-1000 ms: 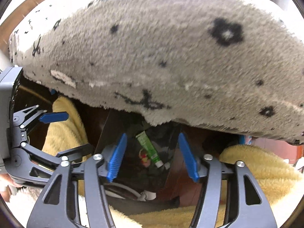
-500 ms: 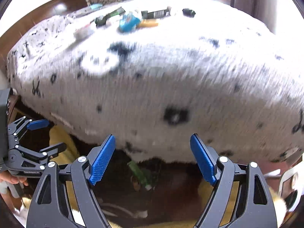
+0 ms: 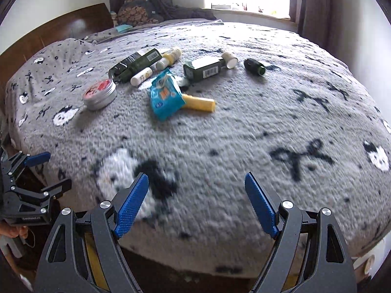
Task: Collect trash
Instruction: 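Grasp the pink-lidded round tin with the left gripper while the right gripper grasps the blue wipe pack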
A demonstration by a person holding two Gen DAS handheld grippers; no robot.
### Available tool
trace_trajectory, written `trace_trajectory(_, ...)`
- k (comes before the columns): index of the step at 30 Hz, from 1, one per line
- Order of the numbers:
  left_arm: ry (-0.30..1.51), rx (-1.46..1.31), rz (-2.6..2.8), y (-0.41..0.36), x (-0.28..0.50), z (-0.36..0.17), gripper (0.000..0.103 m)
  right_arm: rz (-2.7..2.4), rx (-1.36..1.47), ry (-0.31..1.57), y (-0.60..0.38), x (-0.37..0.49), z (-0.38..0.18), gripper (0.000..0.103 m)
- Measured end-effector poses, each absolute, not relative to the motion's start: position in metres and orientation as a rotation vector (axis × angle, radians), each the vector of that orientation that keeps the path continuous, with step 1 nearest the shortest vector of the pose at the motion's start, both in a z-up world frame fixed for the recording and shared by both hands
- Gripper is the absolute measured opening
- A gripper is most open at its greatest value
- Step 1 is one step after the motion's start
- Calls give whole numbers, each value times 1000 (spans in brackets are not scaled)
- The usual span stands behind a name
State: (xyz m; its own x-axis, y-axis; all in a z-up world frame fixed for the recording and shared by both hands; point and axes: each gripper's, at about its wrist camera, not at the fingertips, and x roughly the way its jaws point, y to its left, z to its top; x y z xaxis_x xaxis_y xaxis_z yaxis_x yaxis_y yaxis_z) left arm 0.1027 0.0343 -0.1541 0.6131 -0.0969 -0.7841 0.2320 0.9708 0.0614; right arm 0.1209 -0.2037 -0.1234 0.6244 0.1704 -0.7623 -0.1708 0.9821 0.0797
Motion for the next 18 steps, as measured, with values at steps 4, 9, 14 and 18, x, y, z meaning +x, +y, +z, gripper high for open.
trace_trajectory(4, 874, 161, -191, 33, 140, -159, 90, 208, -6, 857, -190, 148, -119, 82)
trace_trajectory(9, 852, 172, -172, 34, 176, -155, 89, 215, -25, 835, -174, 178, -116, 81)
trace_trajectory(14, 851, 136, -169, 38, 209, -153, 88, 213, -92, 828, -157, 205, -118, 81)
trace_trajectory(18, 857, 104, -184, 38, 230, -154, 88, 215, -161, 843, -142, 224, -127, 80)
